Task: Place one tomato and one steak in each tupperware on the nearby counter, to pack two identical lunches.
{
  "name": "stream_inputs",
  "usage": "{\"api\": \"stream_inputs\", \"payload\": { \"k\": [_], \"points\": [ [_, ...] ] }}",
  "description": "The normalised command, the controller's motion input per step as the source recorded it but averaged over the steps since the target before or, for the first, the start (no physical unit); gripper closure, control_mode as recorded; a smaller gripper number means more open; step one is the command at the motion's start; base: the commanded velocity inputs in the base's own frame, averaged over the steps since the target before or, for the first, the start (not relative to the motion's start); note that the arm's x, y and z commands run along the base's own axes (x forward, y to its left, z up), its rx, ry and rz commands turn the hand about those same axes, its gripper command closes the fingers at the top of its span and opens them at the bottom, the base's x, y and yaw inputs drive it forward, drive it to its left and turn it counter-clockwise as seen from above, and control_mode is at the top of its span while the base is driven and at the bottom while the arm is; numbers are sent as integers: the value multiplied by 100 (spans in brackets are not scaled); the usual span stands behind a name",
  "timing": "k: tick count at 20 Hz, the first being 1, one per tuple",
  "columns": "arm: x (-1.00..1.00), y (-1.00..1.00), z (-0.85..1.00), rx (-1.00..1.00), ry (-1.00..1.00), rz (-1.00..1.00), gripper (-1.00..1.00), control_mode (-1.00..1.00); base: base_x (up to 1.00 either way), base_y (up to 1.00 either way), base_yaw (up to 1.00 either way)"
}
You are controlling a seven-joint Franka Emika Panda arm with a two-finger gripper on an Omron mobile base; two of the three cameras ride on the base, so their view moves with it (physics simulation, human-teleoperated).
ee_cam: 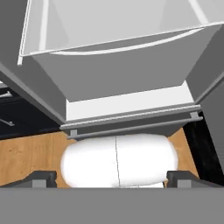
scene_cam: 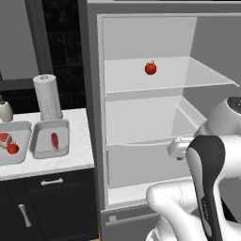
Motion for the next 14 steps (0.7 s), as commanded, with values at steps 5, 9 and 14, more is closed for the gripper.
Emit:
{"api": "stream_inputs", "payload": {
  "k": [5,9,14],
  "points": [
    [35,0,34,0,-24,0,-100,-100,0,0,0],
    [30,0,88,0,-45,0,-100,-100,0,0,0],
    [17,0,88,0,-34,0,-100,-100,0,0,0]
  ]
}}
